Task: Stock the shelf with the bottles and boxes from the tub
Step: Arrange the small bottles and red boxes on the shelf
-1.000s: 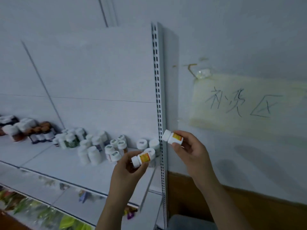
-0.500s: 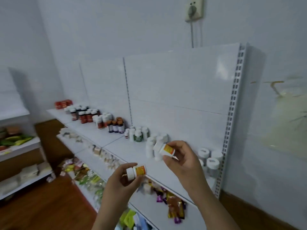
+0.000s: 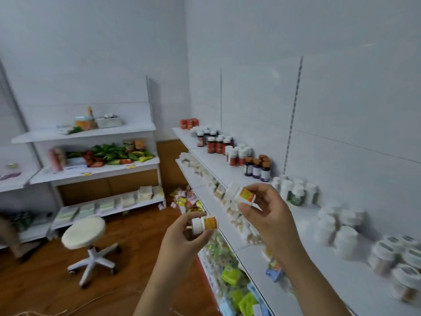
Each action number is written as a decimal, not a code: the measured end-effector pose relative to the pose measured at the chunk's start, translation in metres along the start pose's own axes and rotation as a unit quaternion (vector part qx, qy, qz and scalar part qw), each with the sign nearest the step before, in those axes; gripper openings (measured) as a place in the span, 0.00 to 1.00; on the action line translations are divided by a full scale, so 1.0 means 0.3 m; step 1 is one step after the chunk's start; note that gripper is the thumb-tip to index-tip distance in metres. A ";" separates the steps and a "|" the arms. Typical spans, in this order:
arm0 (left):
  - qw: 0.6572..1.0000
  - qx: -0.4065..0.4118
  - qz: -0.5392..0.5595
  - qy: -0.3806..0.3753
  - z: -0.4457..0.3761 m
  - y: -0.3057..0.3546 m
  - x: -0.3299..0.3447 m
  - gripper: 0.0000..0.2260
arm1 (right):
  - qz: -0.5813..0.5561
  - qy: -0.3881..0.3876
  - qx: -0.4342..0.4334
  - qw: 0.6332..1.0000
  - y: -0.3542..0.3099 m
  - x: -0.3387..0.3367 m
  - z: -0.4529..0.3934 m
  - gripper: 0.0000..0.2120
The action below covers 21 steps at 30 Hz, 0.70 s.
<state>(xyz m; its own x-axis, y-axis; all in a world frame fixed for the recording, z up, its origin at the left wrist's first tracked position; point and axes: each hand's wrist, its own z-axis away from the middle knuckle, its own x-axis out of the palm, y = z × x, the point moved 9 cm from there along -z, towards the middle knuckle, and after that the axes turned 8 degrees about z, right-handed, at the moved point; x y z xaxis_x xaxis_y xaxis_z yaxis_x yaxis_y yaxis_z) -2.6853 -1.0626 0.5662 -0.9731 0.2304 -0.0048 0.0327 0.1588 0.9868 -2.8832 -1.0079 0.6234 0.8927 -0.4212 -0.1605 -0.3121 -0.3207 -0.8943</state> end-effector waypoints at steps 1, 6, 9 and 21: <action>1.000 0.000 -0.005 0.005 -0.059 -0.012 -0.025 0.13 | -0.005 -0.006 0.004 1.000 0.024 0.039 -0.058 0.14; 0.999 0.016 -0.039 0.016 -0.392 -0.026 -0.123 0.14 | -0.023 -0.021 -0.002 1.000 0.105 0.205 -0.376 0.14; 0.999 0.021 -0.047 0.018 -0.583 -0.036 -0.174 0.14 | -0.021 -0.032 0.006 0.999 0.163 0.307 -0.559 0.15; 0.997 -0.006 -0.059 0.049 -1.157 -0.236 -0.497 0.13 | 0.026 -0.078 0.043 0.996 0.423 0.786 -1.078 0.16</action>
<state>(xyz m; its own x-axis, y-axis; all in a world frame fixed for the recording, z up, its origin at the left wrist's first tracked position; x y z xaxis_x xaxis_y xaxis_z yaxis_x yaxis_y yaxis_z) -2.6216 -1.4414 0.5534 -0.9877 0.1155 -0.1049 -0.0848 0.1674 0.9822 -2.8176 -1.4222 0.6070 0.9174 -0.2969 -0.2650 -0.3370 -0.2254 -0.9141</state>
